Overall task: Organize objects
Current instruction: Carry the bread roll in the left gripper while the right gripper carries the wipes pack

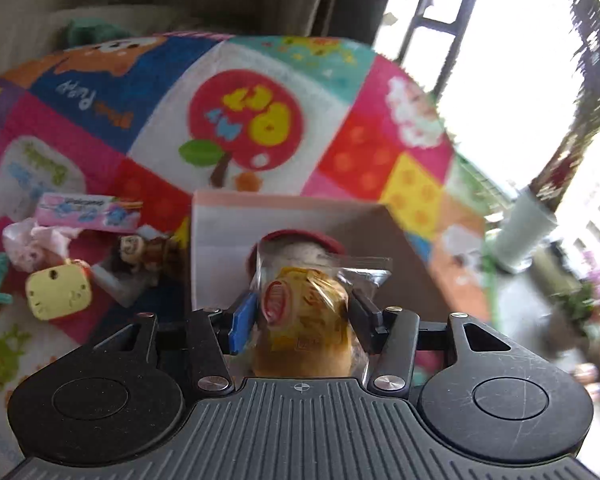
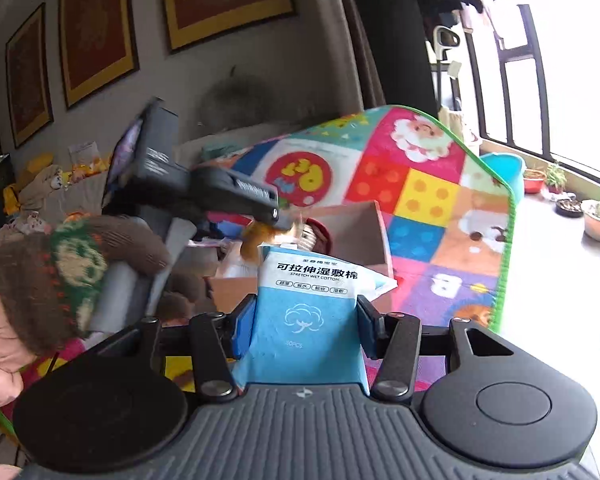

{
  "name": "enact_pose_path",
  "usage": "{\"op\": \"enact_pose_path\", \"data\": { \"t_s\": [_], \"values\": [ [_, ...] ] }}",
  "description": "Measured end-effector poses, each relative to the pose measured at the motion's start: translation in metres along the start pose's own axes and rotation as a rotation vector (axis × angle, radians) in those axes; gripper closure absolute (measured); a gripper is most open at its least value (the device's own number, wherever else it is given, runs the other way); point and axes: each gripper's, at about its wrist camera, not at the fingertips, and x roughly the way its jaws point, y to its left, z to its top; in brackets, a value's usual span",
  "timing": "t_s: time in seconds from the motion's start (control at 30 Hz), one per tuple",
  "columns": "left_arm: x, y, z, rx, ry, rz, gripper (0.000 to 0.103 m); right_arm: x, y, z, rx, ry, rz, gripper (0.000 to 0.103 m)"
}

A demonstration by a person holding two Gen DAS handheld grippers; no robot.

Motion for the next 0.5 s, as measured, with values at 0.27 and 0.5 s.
{"op": "enact_pose_path", "data": {
  "t_s": [0.27, 0.5],
  "values": [
    [-0.053, 0.012, -0.037, 0.030, -0.045, -0.033, 0.048, 0.009, -0.020, 0.007, 0.019, -0.016, -0.044, 0.053],
    [-0.115, 0.066, -0.055, -0.123, -0.125, -0.132, 0.048, 0.088, -0.021, 0.086, 0.019, 0.081, -0.025, 0.053]
  ]
}}
